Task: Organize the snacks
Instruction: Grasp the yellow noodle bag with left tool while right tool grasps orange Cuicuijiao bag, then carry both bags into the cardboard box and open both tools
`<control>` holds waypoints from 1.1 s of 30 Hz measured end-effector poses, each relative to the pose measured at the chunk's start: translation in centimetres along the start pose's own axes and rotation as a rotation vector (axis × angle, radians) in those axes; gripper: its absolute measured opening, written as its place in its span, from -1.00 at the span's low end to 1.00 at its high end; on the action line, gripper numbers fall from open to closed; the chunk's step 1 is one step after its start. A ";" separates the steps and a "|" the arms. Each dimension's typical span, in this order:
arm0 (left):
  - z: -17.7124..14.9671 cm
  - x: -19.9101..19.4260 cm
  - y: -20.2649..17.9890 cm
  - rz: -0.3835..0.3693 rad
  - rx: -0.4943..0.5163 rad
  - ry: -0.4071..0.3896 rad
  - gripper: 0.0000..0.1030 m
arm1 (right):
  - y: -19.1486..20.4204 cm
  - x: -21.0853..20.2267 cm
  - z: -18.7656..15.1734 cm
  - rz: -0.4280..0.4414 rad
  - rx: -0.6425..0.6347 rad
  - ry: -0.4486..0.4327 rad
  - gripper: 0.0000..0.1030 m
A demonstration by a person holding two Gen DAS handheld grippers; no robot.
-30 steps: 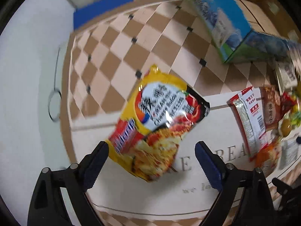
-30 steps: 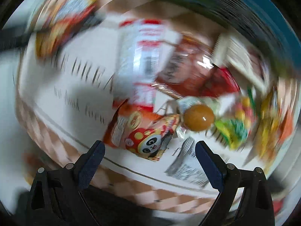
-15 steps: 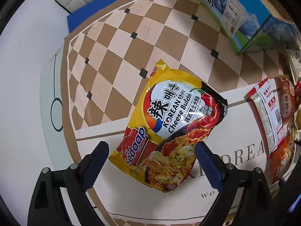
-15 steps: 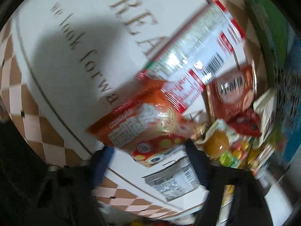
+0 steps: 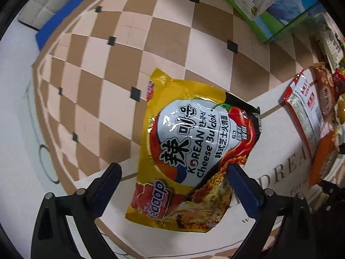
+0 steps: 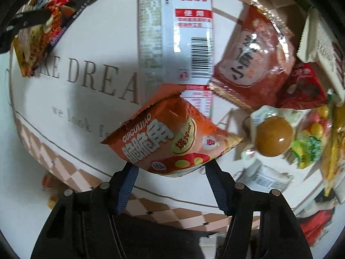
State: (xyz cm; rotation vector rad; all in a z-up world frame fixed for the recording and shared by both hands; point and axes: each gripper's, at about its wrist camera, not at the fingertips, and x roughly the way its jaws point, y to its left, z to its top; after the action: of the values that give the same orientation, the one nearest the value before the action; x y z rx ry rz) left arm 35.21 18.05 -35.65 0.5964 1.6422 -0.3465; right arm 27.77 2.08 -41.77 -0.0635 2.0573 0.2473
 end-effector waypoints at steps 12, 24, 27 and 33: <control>-2.1 4.4 0.2 -0.016 -0.109 0.004 0.88 | -1.8 -1.5 0.2 -0.008 0.035 -0.041 0.44; -7.6 7.9 0.7 -0.068 -0.392 0.069 0.77 | -10.4 -2.6 -5.7 0.103 0.263 -0.143 -0.08; -8.1 9.0 0.9 -0.051 -0.394 0.064 0.86 | -12.6 -2.5 -5.8 0.149 0.292 -0.132 -0.07; -7.5 10.8 1.5 -0.096 -0.373 0.063 0.83 | -14.3 -1.7 -7.7 0.160 0.284 -0.136 0.24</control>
State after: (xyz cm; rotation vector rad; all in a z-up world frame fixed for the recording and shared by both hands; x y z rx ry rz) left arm 29.07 25.28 -44.84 0.2494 1.7437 -0.0853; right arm 24.06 -13.57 -38.85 0.2858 1.9443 0.0544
